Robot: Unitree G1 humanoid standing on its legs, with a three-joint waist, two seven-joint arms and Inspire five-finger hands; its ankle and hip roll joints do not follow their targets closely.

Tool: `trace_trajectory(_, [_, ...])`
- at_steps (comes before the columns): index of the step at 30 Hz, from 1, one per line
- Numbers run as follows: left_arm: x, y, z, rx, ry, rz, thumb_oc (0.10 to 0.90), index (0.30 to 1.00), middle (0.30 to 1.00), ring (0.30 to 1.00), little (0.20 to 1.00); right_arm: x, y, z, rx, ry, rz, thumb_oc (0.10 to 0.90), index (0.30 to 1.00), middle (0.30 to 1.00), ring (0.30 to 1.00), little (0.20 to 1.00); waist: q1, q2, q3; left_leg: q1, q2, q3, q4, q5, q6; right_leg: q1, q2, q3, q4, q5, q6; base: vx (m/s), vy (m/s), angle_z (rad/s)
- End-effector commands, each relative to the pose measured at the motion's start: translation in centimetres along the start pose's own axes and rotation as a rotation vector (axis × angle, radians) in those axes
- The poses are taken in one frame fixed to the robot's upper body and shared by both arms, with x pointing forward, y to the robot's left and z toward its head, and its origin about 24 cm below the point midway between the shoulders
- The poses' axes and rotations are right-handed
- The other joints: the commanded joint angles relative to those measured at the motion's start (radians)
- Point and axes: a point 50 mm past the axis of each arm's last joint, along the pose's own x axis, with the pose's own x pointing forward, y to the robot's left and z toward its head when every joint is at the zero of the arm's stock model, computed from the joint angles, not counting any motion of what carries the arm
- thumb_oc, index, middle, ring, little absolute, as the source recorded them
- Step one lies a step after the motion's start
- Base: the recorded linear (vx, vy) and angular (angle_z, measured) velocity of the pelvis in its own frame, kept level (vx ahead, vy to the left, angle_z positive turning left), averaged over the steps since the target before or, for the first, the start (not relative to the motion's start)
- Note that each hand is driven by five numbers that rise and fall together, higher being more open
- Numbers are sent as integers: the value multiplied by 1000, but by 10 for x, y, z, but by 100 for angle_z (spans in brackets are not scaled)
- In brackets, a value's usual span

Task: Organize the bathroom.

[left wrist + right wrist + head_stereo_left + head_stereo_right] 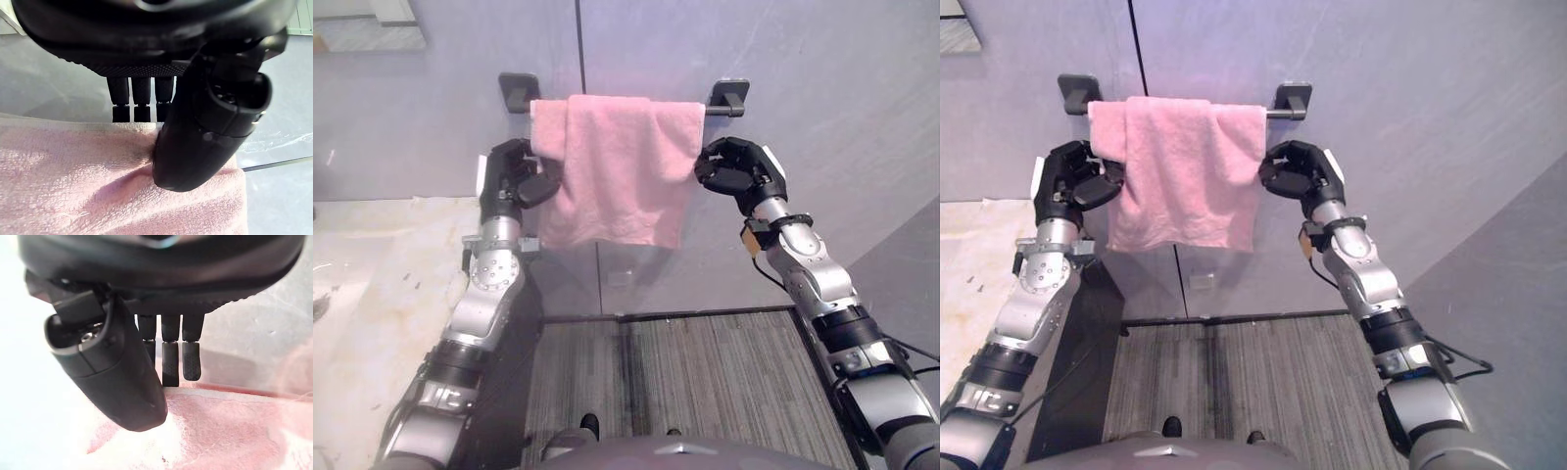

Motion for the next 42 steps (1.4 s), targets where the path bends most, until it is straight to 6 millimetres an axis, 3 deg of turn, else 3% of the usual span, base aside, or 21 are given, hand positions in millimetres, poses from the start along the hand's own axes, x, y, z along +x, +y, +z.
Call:
trace_trajectory(1, [2, 20, 7, 52, -88, 70, 400, 300, 300, 300, 300, 2, -16, 54, -15, -287, -54, 400, 300, 300, 300, 300, 6, -27, -74, 53, -46, 32, -1, -90, 36, -23, 9, -16, -2, 12, 1, 0, 0, 0])
trace_trajectory(5, [-2, 30, 5, 45, -88, 132, 400, 300, 300, 300, 300, -9, -25, 37, 17, -251, -86, 400, 300, 300, 300, 300, -4, -25, -77, 51, -42, 42, -1, -89, 35, -27, 10, -11, -2, 14, 1, 0, 0, 0])
trace_trajectory(14, [-4, 33, 0, 44, -79, 158, 400, 300, 300, 300, 300, -18, -37, 20, 50, -214, -145, 400, 300, 300, 300, 300, -13, -21, -74, 53, -39, 51, -1, -89, 35, -28, 12, -4, -2, 15, 1, -7, -6, -3])
trace_trajectory(26, [-6, 28, -3, 41, -64, 144, 400, 300, 300, 300, 300, -16, -23, 16, 54, -204, -94, 400, 300, 300, 300, 300, -16, -18, -79, 49, -40, 52, -1, -85, 34, -34, 13, -1, -2, 20, 0, 0, 0, 0])
trace_trajectory(35, [-12, 47, -11, 16, -37, 257, 400, 300, 300, 300, 300, -30, -48, 8, 94, -200, -235, 400, 300, 300, 300, 300, -20, -16, -84, 43, -40, 55, -1, -82, 33, -39, 14, 0, -2, 24, 0, 0, 0, 0])
trace_trajectory(42, [-17, 44, -17, -1, -14, 266, 400, 300, 300, 300, 300, -37, -49, 0, 126, -186, -248, 400, 300, 300, 300, 300, -28, -16, -82, 42, -37, 58, -1, -81, 33, -43, 16, 7, -2, 28, -1, -15, -11, -3])
